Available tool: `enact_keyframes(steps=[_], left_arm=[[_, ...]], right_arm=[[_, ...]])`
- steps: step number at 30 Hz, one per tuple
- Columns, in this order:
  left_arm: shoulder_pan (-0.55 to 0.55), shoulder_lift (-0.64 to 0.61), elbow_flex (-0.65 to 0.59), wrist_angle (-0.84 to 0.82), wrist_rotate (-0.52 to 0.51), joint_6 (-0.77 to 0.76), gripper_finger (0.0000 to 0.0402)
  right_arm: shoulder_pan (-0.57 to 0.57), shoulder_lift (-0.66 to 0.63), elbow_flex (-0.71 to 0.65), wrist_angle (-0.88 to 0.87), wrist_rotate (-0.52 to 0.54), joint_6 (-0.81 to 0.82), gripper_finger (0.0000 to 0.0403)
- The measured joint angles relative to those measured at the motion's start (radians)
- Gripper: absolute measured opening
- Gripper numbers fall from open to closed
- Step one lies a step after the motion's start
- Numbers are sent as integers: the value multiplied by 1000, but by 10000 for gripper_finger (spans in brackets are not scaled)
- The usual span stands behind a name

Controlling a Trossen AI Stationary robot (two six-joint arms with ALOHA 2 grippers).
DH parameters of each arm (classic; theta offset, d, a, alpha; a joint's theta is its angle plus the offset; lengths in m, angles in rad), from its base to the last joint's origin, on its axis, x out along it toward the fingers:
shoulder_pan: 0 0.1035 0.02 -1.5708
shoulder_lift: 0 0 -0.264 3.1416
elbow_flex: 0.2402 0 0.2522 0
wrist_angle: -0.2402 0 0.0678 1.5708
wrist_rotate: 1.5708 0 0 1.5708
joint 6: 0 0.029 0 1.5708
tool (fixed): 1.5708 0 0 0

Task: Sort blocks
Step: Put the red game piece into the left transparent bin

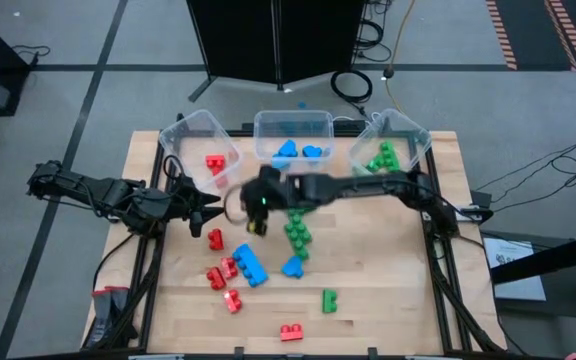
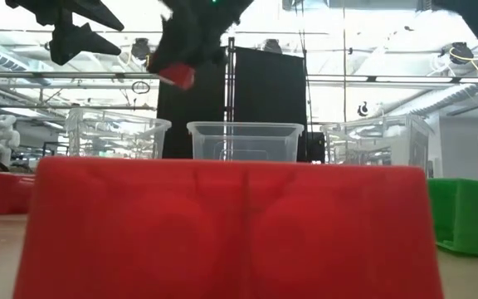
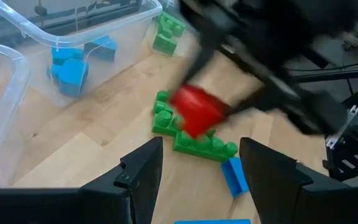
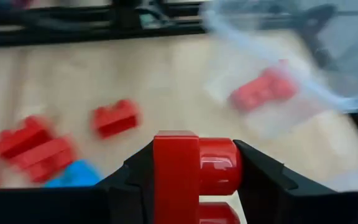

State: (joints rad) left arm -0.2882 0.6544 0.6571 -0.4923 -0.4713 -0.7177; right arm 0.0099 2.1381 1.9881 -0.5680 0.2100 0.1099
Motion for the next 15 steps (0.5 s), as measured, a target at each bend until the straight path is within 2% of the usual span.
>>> enact_keyframes(steps=[7, 11, 15], left_arm=[[0, 0, 0, 0, 0, -2, 209], [0, 0, 0, 0, 0, -2, 209], [0, 0, 0, -3, 0, -2, 209]], right_arm=[[-131, 9, 0, 214, -78, -25, 152], [-180, 26, 0, 326, -88, -25, 152], [-217, 59, 1, 513, -160, -2, 152]])
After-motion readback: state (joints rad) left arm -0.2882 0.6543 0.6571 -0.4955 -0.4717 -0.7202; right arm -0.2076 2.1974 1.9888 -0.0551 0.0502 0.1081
